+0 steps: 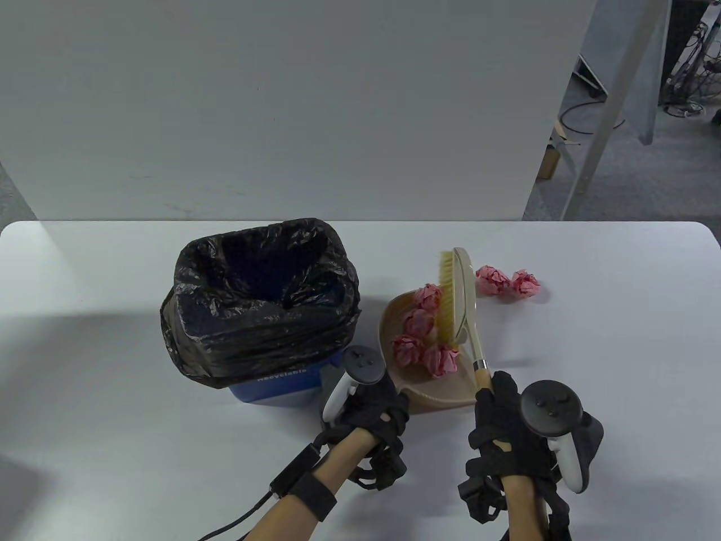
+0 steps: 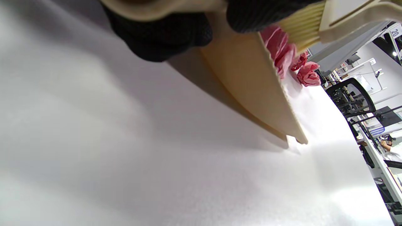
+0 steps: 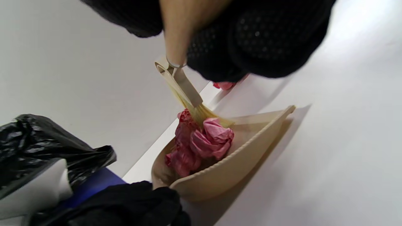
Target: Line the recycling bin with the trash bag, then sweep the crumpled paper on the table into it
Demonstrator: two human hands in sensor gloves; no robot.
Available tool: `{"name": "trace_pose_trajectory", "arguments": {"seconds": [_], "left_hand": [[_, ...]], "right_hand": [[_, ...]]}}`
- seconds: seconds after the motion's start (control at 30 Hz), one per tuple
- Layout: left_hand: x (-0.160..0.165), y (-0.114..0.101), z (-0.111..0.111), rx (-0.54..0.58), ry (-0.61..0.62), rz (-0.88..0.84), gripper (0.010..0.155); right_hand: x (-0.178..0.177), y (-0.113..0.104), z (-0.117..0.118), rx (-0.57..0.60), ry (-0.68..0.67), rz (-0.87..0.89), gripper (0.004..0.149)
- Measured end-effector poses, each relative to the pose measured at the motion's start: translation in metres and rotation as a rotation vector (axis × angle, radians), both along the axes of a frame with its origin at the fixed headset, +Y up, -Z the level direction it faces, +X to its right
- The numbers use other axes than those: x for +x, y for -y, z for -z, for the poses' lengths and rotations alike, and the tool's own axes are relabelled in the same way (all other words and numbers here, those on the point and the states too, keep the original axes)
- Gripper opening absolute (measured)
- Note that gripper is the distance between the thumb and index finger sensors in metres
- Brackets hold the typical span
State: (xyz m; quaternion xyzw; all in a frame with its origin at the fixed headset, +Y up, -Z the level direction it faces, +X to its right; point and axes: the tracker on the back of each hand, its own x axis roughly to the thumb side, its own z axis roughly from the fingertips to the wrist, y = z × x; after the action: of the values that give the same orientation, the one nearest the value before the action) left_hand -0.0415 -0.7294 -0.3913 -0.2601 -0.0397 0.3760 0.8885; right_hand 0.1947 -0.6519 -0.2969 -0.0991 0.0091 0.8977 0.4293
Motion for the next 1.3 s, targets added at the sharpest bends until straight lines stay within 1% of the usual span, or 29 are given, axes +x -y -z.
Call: {"name": "trace_pose_trajectory", "arguments": {"seconds": [0.13,0.3,0.5,0.67,0.8,0.9,1.07,1.3], "left_hand": [[-0.004,0.001,0.001,0.001,-0.016,-0.010,0.084],[-0.010,0.002,0.003,0.003,-0.039,-0.036,0.084],[-0.016,0.001,0.004,0.008,-0.062,-0.072,0.084],[-0.021,-0.001,0.003,0.016,-0.080,-0.113,0.084],[-0.024,-0.008,0.000,0.054,-0.083,-0.154,0.084],[-0.025,-0.016,-0.005,0.093,-0.090,-0.191,0.084],[-0.028,-0.030,-0.012,0.159,-0.093,-0.230,0.084],[-0.032,-0.046,-0.020,0.215,-0.096,-0.286,0.084]], "right_hand": [[-0.001,0.002,0.000,0.003,-0.045,0.052,0.058],[0.003,0.001,-0.001,0.047,-0.018,0.079,0.057],[0.014,0.002,-0.003,0.120,0.073,0.142,0.057],[0.025,0.005,-0.004,0.155,0.173,0.169,0.057],[0.034,0.009,-0.004,0.149,0.240,0.187,0.057],[0.040,0.012,-0.004,0.138,0.271,0.236,0.057],[0.046,0.016,-0.004,0.140,0.325,0.244,0.057],[0.052,0.020,-0.003,0.123,0.356,0.263,0.057]]}}
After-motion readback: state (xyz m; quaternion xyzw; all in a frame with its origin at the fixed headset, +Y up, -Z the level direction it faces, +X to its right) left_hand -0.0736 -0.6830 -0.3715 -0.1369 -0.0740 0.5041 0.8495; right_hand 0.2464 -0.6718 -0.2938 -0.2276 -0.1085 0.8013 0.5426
